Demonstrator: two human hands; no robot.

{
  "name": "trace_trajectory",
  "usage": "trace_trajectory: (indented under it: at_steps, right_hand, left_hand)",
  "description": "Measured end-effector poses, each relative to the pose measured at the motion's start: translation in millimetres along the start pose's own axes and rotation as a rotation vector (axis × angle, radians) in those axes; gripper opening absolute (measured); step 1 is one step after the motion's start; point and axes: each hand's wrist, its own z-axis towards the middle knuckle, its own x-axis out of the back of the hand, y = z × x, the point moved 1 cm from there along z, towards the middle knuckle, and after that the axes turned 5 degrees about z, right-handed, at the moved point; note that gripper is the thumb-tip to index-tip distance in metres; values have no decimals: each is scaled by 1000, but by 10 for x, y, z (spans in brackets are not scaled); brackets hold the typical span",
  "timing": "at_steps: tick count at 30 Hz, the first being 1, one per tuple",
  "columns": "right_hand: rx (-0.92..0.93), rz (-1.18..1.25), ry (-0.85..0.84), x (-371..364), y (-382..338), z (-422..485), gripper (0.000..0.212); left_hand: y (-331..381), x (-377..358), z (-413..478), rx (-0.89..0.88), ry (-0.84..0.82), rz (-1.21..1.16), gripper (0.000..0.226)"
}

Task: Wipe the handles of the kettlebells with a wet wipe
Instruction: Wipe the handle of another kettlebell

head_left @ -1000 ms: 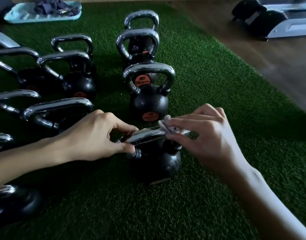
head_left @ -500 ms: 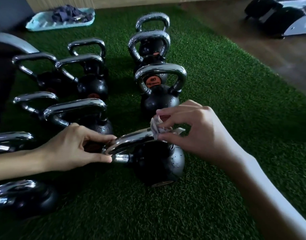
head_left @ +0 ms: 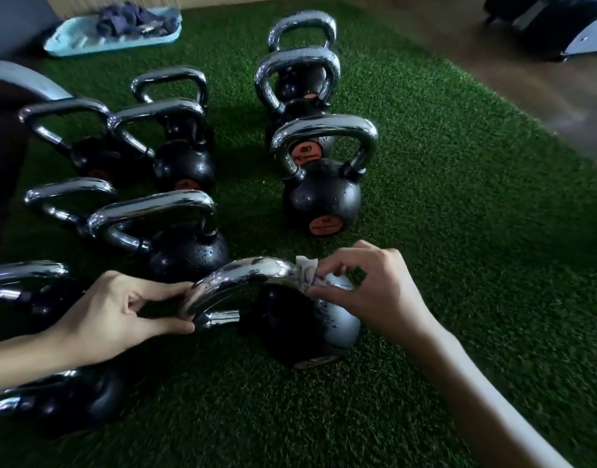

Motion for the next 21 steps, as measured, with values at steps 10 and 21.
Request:
trace_trajectory:
  at_steps: [10,21]
  right_hand:
    - [-59,297,95,254,-171,36,20]
    - [-148,335,225,883,-384,169,15]
  left_hand:
    - [330,-37,234,-208,41,17,50]
    - [1466,-354,774,-332,-121,262,50]
